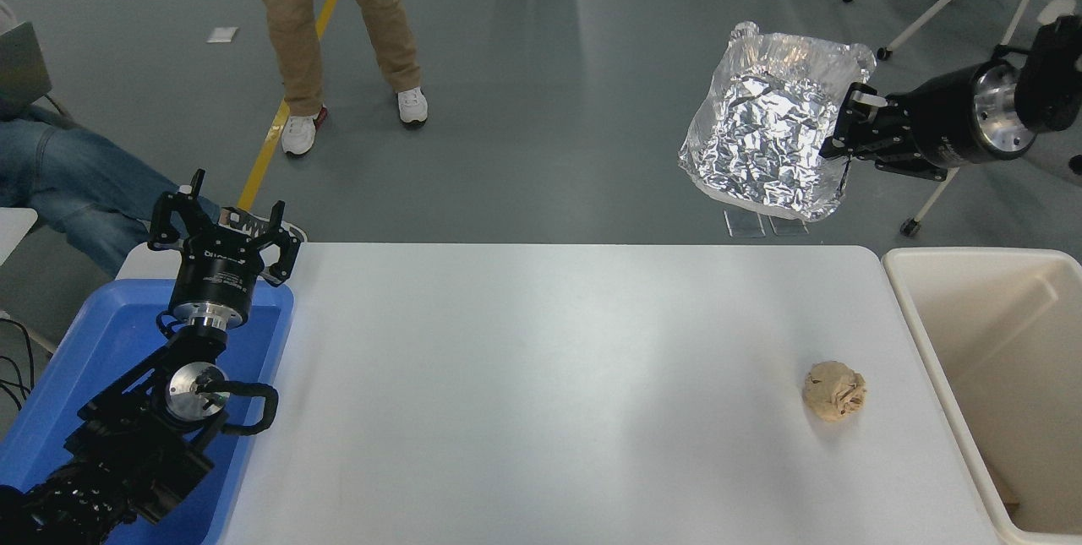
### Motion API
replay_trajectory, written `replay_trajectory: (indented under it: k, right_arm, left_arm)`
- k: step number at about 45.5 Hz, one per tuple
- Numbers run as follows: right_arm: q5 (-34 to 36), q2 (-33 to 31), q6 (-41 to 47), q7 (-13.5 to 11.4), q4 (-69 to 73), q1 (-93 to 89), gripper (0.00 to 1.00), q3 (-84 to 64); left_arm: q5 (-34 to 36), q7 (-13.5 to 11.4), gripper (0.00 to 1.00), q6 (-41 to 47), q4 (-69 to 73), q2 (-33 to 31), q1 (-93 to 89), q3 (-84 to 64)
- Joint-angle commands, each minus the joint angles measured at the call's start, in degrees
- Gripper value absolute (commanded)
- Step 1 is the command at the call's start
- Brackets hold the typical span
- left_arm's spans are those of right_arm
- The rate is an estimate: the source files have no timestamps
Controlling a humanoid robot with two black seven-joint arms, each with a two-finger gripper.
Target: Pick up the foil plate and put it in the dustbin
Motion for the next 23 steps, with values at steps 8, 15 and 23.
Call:
replay_trajectory:
  k: [8,15,23]
  right_arm:
    - [-2.77,-4.19,0.77,-0.09,-5.37,0.15,0.00,-0.10]
    - [-2.69,-5.16,0.69,-0.09,-15.12,-6.26,0.00,0.08]
    - [-1.72,-6.04,0.33,-0.09,-29.18,-19.70,0.00,2.01]
  left_arm:
    - [-0.01,0.02,0.99,0.00,0.00,0.00,0.00,0.00]
    - [-0.01,0.02,0.99,0.00,0.09,0.00,0.00,0.00]
    - [-0.01,0.02,0.99,0.00,0.00,0.00,0.00,0.00]
